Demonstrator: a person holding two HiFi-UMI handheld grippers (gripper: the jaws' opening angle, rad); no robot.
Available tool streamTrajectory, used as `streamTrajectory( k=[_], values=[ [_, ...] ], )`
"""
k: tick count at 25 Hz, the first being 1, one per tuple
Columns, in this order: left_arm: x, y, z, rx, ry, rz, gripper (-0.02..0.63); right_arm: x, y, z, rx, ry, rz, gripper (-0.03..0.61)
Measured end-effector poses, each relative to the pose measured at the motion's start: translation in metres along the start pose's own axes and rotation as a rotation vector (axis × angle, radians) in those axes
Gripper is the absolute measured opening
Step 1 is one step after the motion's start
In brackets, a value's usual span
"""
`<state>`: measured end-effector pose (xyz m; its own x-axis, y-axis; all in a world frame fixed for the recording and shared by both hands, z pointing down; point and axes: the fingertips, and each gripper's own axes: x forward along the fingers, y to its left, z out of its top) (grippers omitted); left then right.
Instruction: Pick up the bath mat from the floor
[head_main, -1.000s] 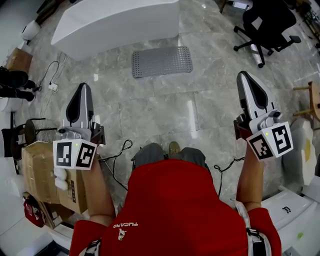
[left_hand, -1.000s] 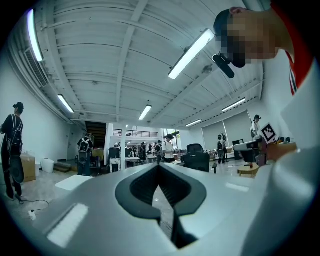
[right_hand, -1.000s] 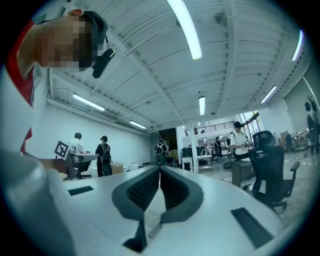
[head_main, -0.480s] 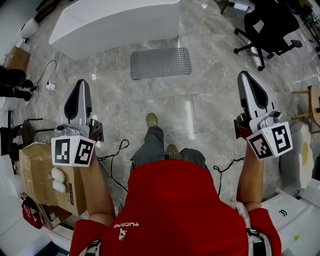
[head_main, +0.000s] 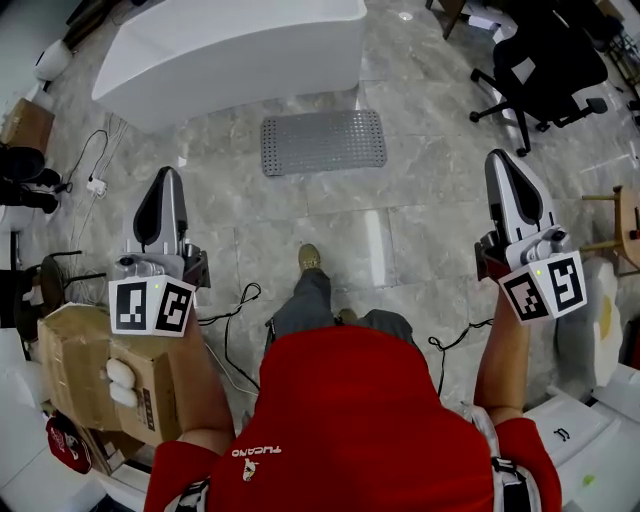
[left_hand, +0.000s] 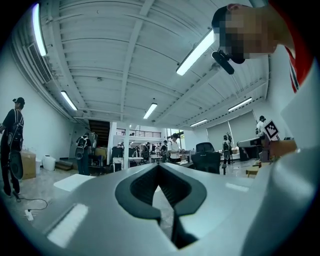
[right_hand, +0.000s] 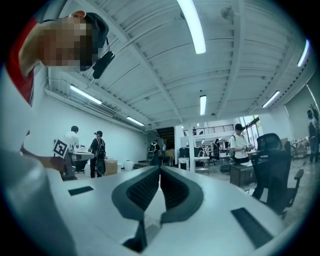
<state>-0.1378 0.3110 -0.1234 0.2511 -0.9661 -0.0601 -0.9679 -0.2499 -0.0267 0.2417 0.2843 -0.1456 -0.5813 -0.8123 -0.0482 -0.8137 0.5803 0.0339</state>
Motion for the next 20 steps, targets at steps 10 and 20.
streamTrajectory(
  k=[10,20],
  values=[
    [0.072,0.084,-0.012,0.002,0.013,-0.012,0.005,0.094,-0.016,-0.002,-0.004,0.008,-0.075,0.003],
    [0.129,0.14,-0.02,0.011,0.014,-0.051,0.005,0.166,-0.016,-0.007,-0.023,0.02,-0.11,0.003]
  ],
)
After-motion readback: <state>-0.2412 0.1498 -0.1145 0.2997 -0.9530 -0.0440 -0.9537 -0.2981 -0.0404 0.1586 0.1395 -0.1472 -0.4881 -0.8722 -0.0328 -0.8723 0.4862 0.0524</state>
